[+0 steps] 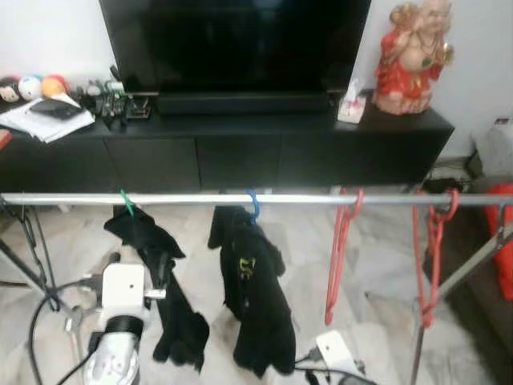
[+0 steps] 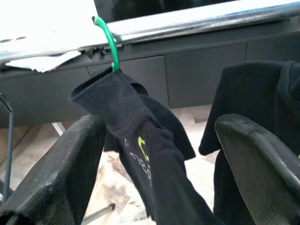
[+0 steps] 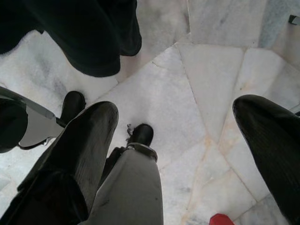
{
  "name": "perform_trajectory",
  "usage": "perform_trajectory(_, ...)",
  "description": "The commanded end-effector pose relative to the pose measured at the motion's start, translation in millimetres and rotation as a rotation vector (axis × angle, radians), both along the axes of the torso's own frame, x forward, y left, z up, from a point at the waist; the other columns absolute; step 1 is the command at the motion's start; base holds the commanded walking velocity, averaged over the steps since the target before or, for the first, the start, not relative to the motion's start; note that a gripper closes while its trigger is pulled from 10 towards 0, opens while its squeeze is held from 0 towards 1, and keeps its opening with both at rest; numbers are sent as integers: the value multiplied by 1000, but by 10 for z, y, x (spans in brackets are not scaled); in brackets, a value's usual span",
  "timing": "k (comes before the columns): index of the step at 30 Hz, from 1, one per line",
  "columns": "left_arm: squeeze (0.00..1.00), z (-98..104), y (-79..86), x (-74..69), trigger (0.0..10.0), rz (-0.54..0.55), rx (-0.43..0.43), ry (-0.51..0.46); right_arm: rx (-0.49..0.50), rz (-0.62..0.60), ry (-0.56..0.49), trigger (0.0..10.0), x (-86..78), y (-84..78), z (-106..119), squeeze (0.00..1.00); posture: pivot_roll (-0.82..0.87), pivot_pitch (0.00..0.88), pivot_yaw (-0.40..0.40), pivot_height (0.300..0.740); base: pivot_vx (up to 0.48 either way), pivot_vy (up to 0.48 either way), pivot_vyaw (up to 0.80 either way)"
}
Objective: Hang hanger
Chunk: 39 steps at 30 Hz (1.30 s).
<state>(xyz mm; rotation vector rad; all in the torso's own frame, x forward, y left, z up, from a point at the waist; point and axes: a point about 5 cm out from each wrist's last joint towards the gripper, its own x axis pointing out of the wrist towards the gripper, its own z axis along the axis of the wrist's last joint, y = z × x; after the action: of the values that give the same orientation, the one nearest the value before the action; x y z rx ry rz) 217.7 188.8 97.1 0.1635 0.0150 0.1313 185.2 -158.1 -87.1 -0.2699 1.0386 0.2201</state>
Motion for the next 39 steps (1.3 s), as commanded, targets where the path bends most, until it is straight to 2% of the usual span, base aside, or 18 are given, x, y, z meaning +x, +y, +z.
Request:
perform_trajectory(1, 0, -10, 76, 13, 10000, 52, -28, 30, -2, 0, -4, 10000, 22, -10, 11, 0, -23, 0, -14, 740, 0, 0, 0)
perform_trajectory(3, 0, -26, 104, 24, 10000, 73, -43, 51, -1, 0, -4, 10000, 24, -7, 12, 0, -23, 0, -14, 740, 0, 0, 0)
perform_trajectory(6, 0, -102, 147, 104, 10000, 119, -84, 157, 1, 2, -5, 10000, 34, -4, 16, 0, -23, 0, -18, 740, 0, 0, 0)
perform_trajectory(7, 0, -102, 147, 104, 10000, 119, -84, 157, 1, 2, -5, 10000, 34, -4, 16, 0, -23, 0, -18, 740, 0, 0, 0)
perform_trajectory(9, 0, -84, 126, 195, 10000, 129, -150, 189, -9, 27, -9, 10000, 49, -1, 24, 0, -26, 0, -20, 740, 0, 0, 0)
perform_trajectory(10, 0, -84, 126, 195, 10000, 129, -150, 189, -9, 27, -9, 10000, 49, -1, 24, 0, -26, 0, -20, 740, 0, 0, 0)
perform_trajectory(11, 0, -85, 97, 219, 10000, 118, -190, 206, -9, 32, -10, 10000, 52, 1, 26, 0, -26, 0, -20, 740, 0, 0, 0)
perform_trajectory(14, 0, -59, 55, 263, 10000, 96, -212, 211, -7, 25, -10, 10000, 54, -2, 27, 0, -25, 0, -21, 740, 0, 0, 0)
perform_trajectory(19, 0, -66, 14, 322, 10000, 83, -223, 248, -9, 34, -10, 10000, 58, 0, 28, 0, -27, 0, -19, 740, 0, 0, 0)
perform_trajectory(22, 0, -30, 47, 389, 10000, 136, -225, 242, -8, 35, -12, 10000, 62, 5, 30, 0, -31, 0, -20, 740, 0, 0, 0)
perform_trajectory(24, 0, 16, 52, 548, 10000, 186, -241, 227, -9, 38, -12, 10000, 67, 7, 33, 0, -27, 0, -26, 740, 0, 0, 0)
perform_trajectory(25, 0, 16, 52, 548, 10000, 186, -241, 227, -9, 38, -12, 10000, 67, 7, 33, 0, -27, 0, -26, 740, 0, 0, 0)
perform_trajectory(27, 0, 24, 25, 639, 10000, 193, -255, 224, -10, 40, -12, 10000, 70, 7, 34, 0, -29, 0, -28, 740, 0, 0, 0)
perform_trajectory(30, 0, -36, -39, 758, 10000, 168, -234, 253, -10, 41, -13, 10000, 72, 8, 35, 0, -35, 0, -27, 740, 0, 0, 0)
perform_trajectory(33, 0, -86, -78, 820, 10000, 160, -226, 282, -9, 42, -13, 10000, 75, 9, 36, 0, -37, 0, -31, 740, 0, 0, 0)
perform_trajectory(36, 0, -177, -105, 930, 10000, 210, -197, 351, -9, 44, -15, 10000, 78, 10, 38, 0, -49, 0, -31, 740, 0, 0, 0)
perform_trajectory(39, 0, -180, -116, 971, 10000, 239, -198, 356, -9, 43, -16, 10000, 79, 9, 39, 0, -49, 0, -31, 740, 0, 0, 0)
